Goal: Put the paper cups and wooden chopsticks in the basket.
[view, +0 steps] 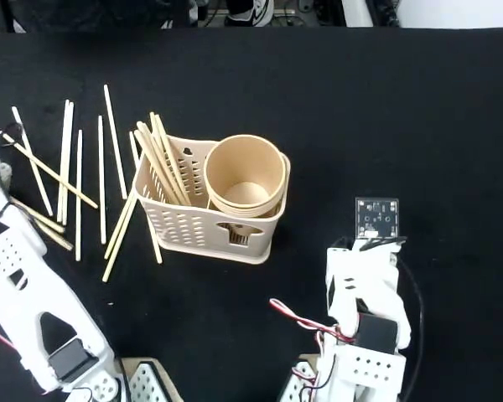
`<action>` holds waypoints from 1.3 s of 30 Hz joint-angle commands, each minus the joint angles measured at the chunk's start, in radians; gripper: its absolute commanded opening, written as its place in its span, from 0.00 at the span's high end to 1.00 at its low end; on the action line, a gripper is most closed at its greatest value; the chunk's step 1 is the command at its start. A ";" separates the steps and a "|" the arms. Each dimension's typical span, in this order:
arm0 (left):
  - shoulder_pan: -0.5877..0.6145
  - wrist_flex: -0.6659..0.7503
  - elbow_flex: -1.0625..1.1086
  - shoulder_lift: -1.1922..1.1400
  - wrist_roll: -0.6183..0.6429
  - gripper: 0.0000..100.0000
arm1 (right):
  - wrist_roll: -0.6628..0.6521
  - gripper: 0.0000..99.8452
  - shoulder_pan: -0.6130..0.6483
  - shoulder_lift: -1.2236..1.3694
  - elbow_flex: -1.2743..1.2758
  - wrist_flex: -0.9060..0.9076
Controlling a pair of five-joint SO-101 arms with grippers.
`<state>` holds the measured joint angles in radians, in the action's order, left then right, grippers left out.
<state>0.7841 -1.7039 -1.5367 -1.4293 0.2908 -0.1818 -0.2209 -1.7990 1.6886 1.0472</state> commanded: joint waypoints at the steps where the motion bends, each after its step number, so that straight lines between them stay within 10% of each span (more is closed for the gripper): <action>1: -0.010 -0.008 -0.010 -0.023 0.003 0.97 | 0.006 0.99 0.005 -0.068 -0.004 0.005; 39: -0.156 -0.060 -0.091 0.862 -0.114 0.97 | 0.006 0.99 0.009 -0.068 -0.004 0.005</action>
<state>0.6859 -1.7622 -1.6026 -0.7526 0.2325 -0.1818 -0.2209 -1.7990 1.6886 1.0472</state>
